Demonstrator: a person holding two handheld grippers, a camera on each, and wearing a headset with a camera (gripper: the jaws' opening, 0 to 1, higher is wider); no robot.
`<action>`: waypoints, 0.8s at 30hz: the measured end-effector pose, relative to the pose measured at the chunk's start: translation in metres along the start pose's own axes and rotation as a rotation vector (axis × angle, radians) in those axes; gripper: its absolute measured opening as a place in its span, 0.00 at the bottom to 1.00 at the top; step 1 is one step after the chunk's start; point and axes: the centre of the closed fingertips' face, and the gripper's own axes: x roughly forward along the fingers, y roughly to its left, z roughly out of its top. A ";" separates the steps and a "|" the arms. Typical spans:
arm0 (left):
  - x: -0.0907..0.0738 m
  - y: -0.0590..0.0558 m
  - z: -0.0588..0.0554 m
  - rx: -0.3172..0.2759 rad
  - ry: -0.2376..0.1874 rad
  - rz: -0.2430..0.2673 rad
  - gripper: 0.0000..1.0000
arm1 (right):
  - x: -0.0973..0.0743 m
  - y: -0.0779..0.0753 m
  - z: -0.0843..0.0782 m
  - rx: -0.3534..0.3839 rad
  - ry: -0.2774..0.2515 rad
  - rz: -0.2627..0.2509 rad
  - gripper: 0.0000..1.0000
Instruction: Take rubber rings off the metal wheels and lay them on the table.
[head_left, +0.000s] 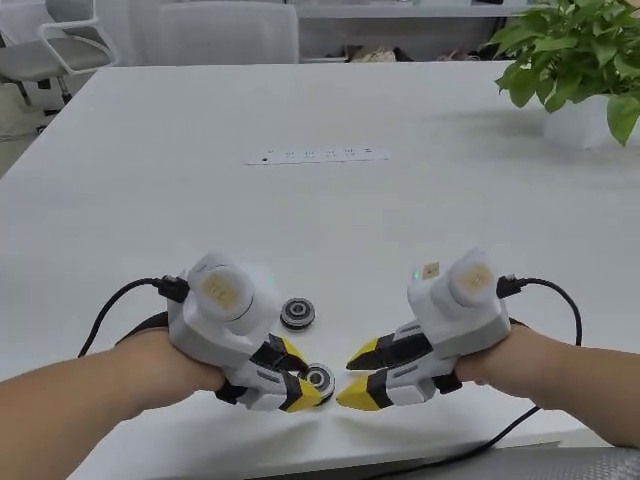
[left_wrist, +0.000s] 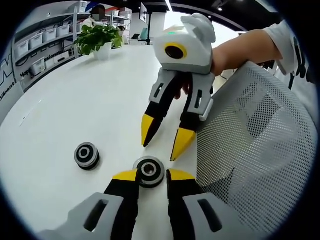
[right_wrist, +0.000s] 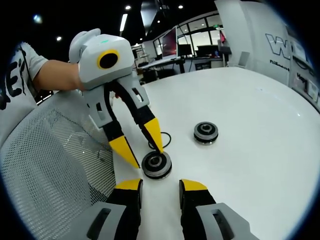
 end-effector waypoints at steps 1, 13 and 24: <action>0.000 0.000 0.000 0.001 0.000 0.001 0.14 | 0.000 0.000 0.000 0.000 0.000 0.000 0.27; 0.004 0.000 0.001 0.106 0.007 0.048 0.10 | 0.002 -0.001 0.001 0.003 -0.003 0.002 0.27; 0.003 0.002 0.002 0.106 -0.001 0.067 0.08 | 0.009 0.002 0.007 -0.025 -0.009 0.020 0.27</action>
